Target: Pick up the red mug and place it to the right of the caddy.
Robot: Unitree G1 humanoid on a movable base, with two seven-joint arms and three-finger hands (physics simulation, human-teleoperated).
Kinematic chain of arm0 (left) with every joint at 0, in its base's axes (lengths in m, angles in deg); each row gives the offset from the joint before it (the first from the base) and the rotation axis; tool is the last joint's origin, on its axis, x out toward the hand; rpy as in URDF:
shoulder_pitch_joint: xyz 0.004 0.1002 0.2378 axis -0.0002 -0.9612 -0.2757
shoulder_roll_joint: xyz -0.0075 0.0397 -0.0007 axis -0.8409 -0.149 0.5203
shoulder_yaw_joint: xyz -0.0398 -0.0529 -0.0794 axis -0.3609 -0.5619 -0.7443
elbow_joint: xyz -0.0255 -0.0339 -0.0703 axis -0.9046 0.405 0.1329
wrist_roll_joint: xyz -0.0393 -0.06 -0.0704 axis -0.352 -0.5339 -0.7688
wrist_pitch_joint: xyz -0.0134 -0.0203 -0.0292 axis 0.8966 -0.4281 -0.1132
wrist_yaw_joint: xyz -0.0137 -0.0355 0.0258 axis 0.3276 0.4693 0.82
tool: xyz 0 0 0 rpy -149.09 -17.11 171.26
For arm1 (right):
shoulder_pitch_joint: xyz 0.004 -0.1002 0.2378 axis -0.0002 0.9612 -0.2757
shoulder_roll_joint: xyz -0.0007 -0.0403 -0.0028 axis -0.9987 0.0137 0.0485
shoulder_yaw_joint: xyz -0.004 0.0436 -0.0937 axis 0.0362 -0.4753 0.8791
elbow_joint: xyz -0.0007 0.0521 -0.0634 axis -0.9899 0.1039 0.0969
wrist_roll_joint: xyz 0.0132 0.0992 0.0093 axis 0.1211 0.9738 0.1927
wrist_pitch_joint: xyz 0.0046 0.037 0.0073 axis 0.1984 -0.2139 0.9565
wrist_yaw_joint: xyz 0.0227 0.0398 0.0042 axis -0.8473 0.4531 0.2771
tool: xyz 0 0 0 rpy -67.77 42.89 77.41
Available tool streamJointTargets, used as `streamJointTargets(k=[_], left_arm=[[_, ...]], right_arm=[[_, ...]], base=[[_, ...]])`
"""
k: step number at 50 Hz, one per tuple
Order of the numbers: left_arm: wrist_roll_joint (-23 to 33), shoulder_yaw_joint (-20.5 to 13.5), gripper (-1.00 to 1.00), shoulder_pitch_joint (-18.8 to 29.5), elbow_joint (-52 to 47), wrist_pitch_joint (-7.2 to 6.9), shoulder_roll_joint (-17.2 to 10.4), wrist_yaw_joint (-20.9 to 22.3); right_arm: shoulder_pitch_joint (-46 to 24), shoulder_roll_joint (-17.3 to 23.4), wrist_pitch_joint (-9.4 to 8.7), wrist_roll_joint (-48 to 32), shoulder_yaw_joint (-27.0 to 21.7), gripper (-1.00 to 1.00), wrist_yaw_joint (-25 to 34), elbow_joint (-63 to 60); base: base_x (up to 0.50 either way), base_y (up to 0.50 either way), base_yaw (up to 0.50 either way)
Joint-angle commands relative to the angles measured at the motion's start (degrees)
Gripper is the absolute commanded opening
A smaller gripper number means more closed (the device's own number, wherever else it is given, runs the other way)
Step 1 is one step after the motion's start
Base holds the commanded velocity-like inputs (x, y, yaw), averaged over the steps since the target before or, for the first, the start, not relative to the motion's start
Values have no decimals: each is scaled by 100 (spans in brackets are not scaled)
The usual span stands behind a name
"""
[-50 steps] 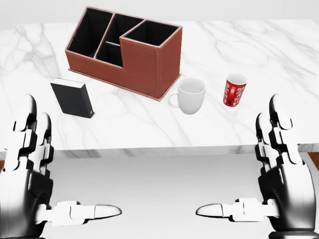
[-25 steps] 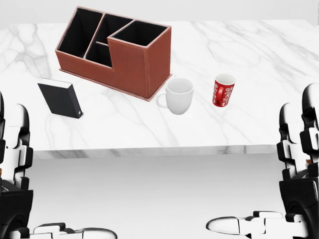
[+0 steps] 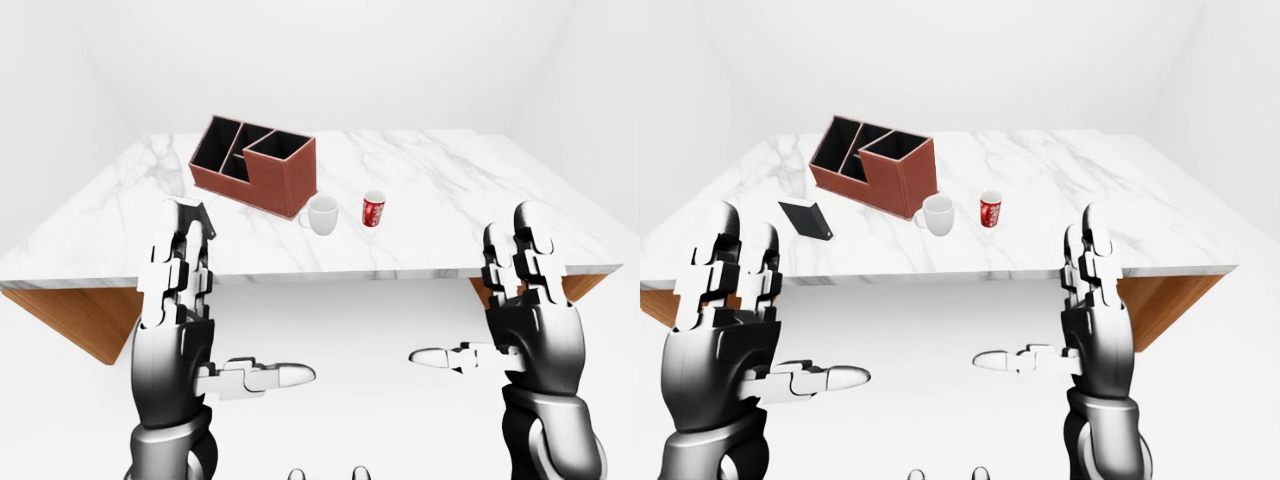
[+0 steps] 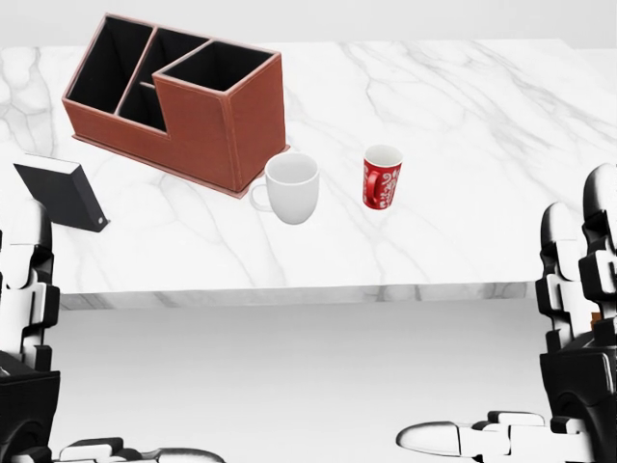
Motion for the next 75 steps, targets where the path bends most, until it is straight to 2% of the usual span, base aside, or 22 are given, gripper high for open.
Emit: streamJointTargets(k=[1,75], left_arm=[[-28,-62,100,267,635,0,-18,-61],[-38,-102,100,245,550,0,-15,-14]], right_arm=[[-148,-4,0,-63,91,100,-67,578],[-215,15,0,-208,160,100,-171,768]], base=[[34,0,0],[40,0,0]])
